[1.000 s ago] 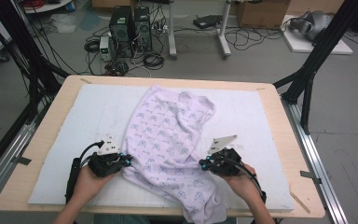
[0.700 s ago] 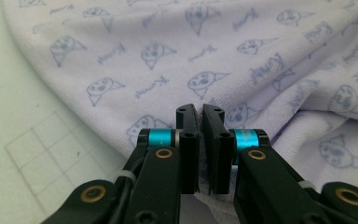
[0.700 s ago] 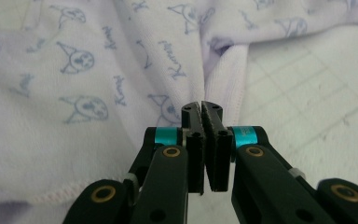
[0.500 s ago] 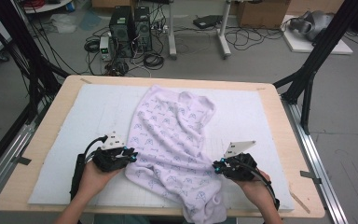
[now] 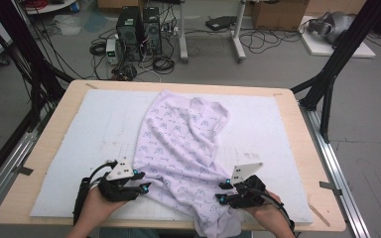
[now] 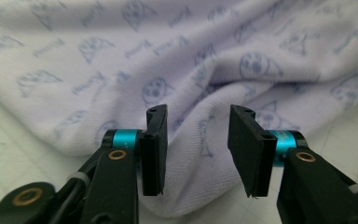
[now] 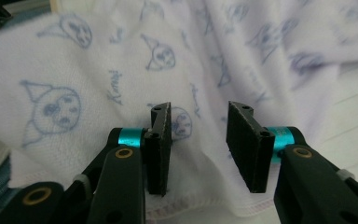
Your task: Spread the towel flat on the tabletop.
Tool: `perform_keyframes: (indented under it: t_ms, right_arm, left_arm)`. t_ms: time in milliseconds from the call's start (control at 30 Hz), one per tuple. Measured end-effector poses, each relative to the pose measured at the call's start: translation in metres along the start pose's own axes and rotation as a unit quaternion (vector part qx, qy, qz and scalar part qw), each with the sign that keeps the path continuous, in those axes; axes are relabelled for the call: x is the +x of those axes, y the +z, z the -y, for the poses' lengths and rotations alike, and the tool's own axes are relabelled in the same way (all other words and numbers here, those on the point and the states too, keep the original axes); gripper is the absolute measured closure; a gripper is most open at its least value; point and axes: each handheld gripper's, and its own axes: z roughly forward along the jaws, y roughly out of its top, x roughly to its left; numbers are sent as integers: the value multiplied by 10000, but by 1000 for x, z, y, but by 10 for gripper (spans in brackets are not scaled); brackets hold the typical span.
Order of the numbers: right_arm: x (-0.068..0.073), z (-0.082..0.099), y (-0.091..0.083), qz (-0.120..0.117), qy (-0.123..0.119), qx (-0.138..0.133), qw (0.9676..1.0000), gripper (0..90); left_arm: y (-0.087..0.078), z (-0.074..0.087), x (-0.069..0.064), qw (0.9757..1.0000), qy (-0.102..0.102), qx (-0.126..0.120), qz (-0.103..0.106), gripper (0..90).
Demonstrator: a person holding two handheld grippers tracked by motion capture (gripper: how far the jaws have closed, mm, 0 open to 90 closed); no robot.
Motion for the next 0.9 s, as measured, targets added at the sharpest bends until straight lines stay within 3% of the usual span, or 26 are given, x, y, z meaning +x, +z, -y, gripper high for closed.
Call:
perform_keyframes:
  t_ms: [67,167,200,233,267,333,367,400,433,533,633,667,700,733,800,833,900]
  right_arm:
    - [-1,1,4,-38,37,37,10000,700]
    - [-3,0,8,-253,92,2,9996,824]
    - [-2,-2,8,-225,35,26,9997,839]
    - [1,-7,6,-36,-77,8,10000,848]
    - [1,-7,6,-36,-77,8,10000,848]
    - [1,-19,-7,41,-106,-313,9994,849]
    - [1,-19,-7,41,-106,-313,9994,849]
    - [-2,-29,-16,202,-127,-464,9986,848]
    - [-2,-29,-16,202,-127,-464,9986,848]
    - [-13,-42,-27,743,-215,-555,9955,849]
    - [-42,-50,-30,1216,9,-617,9907,848]
    - [-42,-50,-30,1216,9,-617,9907,848]
    - [-59,-50,-25,1302,222,-591,9895,848]
    - [-59,-50,-25,1302,222,-591,9895,848]
    - [-73,-48,-15,1370,400,-409,9889,847]
    - [-85,-43,-3,1395,531,-225,9885,845]
    - [-90,-40,3,1368,627,-150,9885,840]
  left_arm:
    - [12,3,-3,9995,114,287,45,666]
    - [14,3,-4,9997,192,143,-9,835]
    - [14,3,-4,9996,233,132,-19,852]
    - [13,3,-4,9996,239,123,-27,860]
    - [12,3,-4,9996,244,111,-47,860]
    - [8,1,0,9999,130,13,-61,863]
    - [5,-1,3,9999,94,-51,-90,863]
    - [1,-4,7,9998,36,-129,-138,864]
    - [-2,-7,12,9995,-67,-243,-174,864]
    - [-13,-20,33,9962,-439,-669,-340,868]
    - [-14,-37,51,9920,-594,-908,-649,868]
    - [-11,-44,58,9916,-531,-874,-792,868]
    - [-7,-49,65,9907,-601,-886,-841,868]
    - [0,-54,71,9900,-681,-912,-837,868]
    - [15,-59,79,9911,-614,-657,-984,867]
    - [25,-59,83,9916,-681,-540,-956,861]
    - [41,-56,90,9926,-761,-212,-921,849]
